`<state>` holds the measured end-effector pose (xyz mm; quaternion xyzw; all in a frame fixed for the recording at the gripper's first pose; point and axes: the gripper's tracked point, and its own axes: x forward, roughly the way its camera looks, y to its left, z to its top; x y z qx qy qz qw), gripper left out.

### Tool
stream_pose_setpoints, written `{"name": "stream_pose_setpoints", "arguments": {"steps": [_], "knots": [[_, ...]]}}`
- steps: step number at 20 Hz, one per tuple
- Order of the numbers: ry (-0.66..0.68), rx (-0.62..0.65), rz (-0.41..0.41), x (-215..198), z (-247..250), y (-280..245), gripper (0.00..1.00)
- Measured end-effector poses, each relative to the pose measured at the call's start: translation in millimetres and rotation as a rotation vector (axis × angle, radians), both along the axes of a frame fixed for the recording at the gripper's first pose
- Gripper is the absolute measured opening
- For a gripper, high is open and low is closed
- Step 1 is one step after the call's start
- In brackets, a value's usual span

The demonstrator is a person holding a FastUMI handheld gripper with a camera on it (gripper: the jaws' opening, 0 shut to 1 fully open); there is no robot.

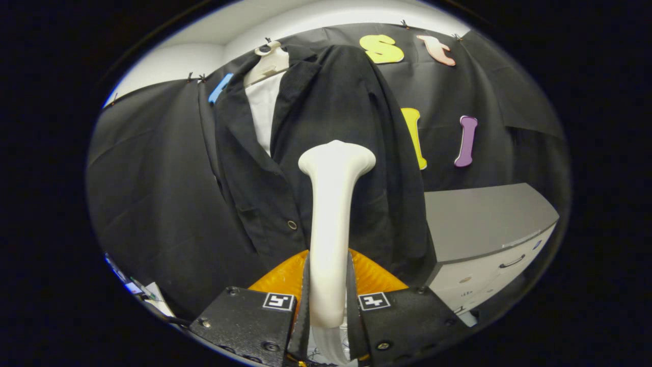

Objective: Iron the clothes twice with a garment steamer, once on the left side and once on the right side.

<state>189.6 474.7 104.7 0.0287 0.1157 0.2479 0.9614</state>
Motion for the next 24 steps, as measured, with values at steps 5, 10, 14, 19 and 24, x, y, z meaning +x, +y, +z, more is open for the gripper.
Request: {"name": "stream_pose_setpoints", "arguments": {"steps": [5,10,14,19,24], "knots": [[0.032,-0.013,-0.007,2.4,-18.8,-3.9,0.33],[0.059,-0.033,-0.01,2.1,-36.3,-7.3,0.33],[0.077,-0.046,-0.012,1.4,-50.1,-9.4,0.33],[0.109,-0.071,-0.007,-0.5,-72.7,-9.5,0.33],[0.134,-0.094,0.001,-1.5,-93.3,-8.7,0.33]]}}
